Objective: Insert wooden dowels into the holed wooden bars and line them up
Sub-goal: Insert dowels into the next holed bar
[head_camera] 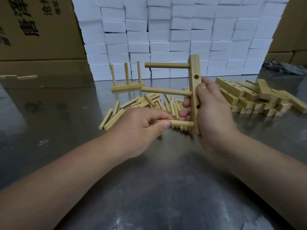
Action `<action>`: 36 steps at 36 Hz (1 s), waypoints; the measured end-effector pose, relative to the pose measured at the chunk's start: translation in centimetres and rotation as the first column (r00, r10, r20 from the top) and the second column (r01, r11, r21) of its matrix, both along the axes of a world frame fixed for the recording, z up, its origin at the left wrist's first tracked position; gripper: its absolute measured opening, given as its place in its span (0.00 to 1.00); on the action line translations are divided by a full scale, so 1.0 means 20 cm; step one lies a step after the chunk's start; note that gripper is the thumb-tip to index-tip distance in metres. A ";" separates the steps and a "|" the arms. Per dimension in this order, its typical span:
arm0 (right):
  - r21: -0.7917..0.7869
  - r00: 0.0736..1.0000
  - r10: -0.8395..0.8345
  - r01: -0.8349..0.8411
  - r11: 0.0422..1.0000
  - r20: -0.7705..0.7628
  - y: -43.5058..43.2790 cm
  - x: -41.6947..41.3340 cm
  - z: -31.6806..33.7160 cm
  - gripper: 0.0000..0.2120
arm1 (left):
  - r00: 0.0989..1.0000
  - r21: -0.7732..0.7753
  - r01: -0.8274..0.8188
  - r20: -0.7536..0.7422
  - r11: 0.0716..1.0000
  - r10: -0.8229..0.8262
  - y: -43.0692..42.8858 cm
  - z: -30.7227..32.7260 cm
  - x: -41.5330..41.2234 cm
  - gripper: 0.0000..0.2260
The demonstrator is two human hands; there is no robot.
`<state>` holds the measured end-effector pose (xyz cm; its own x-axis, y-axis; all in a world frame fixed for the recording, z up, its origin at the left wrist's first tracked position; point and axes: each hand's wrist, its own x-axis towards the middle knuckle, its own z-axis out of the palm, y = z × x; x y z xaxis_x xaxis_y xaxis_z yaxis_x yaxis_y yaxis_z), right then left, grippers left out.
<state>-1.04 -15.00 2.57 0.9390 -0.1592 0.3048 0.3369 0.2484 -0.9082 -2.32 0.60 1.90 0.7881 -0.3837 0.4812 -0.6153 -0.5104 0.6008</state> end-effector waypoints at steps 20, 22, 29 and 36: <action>0.001 0.995 -0.007 0.007 1.000 0.100 0.02 -0.05 0.03 0.11 | 0.910 -0.249 0.005 -0.401 0.968 -0.108 -0.02 0.03 0.00 0.10; -0.023 0.995 -0.040 0.042 0.999 0.087 0.02 -0.04 0.03 0.13 | 0.953 -0.170 -0.015 -0.301 0.985 -0.037 -0.02 0.02 0.01 0.12; -0.106 0.992 -0.127 0.129 0.986 0.020 0.03 -0.03 0.01 0.15 | 0.952 -0.197 -0.026 -0.305 0.980 -0.036 0.01 0.02 0.01 0.04; -0.133 0.980 -0.195 0.190 0.973 -0.031 0.02 -0.03 0.02 0.15 | 0.928 -0.331 0.000 -0.352 0.944 -0.123 0.02 0.03 0.02 0.11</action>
<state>-1.58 -14.54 3.05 0.9073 -0.3005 0.2941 0.3266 0.0631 -0.9431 -1.95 0.99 2.53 0.9109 -0.3116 0.2706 -0.3465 -0.2211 0.9116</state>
